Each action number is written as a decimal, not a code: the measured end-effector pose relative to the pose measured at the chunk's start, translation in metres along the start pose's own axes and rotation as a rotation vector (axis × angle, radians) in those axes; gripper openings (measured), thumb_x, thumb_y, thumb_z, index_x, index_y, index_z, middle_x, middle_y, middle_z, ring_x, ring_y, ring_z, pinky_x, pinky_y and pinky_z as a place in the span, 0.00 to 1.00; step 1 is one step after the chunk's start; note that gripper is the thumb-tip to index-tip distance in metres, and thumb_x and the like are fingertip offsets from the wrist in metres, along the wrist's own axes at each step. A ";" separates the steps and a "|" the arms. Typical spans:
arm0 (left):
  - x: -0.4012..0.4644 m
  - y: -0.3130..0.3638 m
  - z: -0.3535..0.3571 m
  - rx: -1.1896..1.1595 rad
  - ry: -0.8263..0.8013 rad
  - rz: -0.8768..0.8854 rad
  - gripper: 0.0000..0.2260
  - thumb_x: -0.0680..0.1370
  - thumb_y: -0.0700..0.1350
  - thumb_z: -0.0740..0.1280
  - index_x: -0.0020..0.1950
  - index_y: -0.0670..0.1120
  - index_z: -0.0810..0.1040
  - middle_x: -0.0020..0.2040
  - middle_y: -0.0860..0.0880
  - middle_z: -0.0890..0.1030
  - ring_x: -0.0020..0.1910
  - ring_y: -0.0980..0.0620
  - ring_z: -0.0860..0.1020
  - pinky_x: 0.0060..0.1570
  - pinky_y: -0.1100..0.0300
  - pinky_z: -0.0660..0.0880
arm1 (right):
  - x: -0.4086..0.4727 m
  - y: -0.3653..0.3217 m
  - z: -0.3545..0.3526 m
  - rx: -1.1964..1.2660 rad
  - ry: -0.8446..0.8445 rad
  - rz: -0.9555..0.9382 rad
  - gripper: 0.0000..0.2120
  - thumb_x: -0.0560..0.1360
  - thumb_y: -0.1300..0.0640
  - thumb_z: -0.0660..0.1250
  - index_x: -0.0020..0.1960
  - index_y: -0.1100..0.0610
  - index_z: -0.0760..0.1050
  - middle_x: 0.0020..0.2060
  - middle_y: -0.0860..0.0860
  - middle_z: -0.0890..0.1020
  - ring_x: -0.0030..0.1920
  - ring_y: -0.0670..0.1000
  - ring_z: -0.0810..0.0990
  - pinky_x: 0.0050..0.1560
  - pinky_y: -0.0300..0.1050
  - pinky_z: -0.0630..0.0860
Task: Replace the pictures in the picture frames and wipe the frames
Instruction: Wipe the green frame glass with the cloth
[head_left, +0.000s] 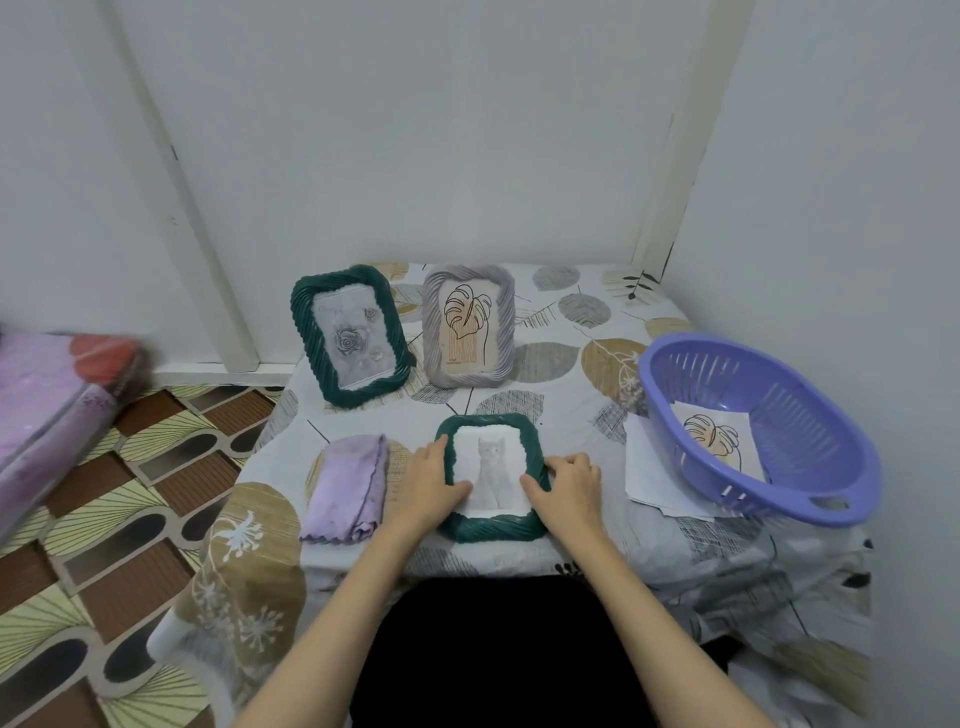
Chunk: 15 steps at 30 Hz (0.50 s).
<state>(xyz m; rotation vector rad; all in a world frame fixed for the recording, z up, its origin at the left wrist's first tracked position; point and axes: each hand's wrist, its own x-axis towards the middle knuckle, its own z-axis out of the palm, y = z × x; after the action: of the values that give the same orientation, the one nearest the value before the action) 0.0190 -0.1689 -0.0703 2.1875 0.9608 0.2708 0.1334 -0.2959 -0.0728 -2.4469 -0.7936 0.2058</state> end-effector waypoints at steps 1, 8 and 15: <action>0.001 0.001 0.002 -0.020 0.027 -0.009 0.32 0.71 0.41 0.69 0.73 0.40 0.60 0.69 0.42 0.67 0.69 0.45 0.64 0.68 0.55 0.61 | -0.001 0.000 0.001 0.055 -0.001 0.006 0.17 0.73 0.49 0.65 0.57 0.59 0.76 0.54 0.56 0.73 0.56 0.57 0.69 0.59 0.49 0.68; -0.012 0.009 0.000 -0.725 0.087 -0.035 0.30 0.67 0.27 0.70 0.66 0.45 0.69 0.64 0.44 0.74 0.57 0.48 0.74 0.56 0.59 0.74 | -0.007 0.003 -0.009 0.726 0.062 0.158 0.16 0.71 0.63 0.69 0.58 0.62 0.73 0.52 0.55 0.79 0.55 0.53 0.77 0.56 0.45 0.73; -0.019 0.028 -0.017 -1.104 -0.007 -0.042 0.39 0.67 0.23 0.66 0.68 0.58 0.67 0.62 0.45 0.74 0.56 0.42 0.77 0.44 0.52 0.79 | -0.011 0.001 -0.041 1.075 -0.002 0.062 0.18 0.70 0.69 0.69 0.56 0.54 0.71 0.52 0.56 0.81 0.50 0.53 0.81 0.50 0.48 0.80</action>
<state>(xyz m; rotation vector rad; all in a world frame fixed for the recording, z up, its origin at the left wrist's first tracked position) 0.0134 -0.1863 -0.0366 1.1483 0.6067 0.5991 0.1378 -0.3220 -0.0396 -1.4453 -0.4179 0.5035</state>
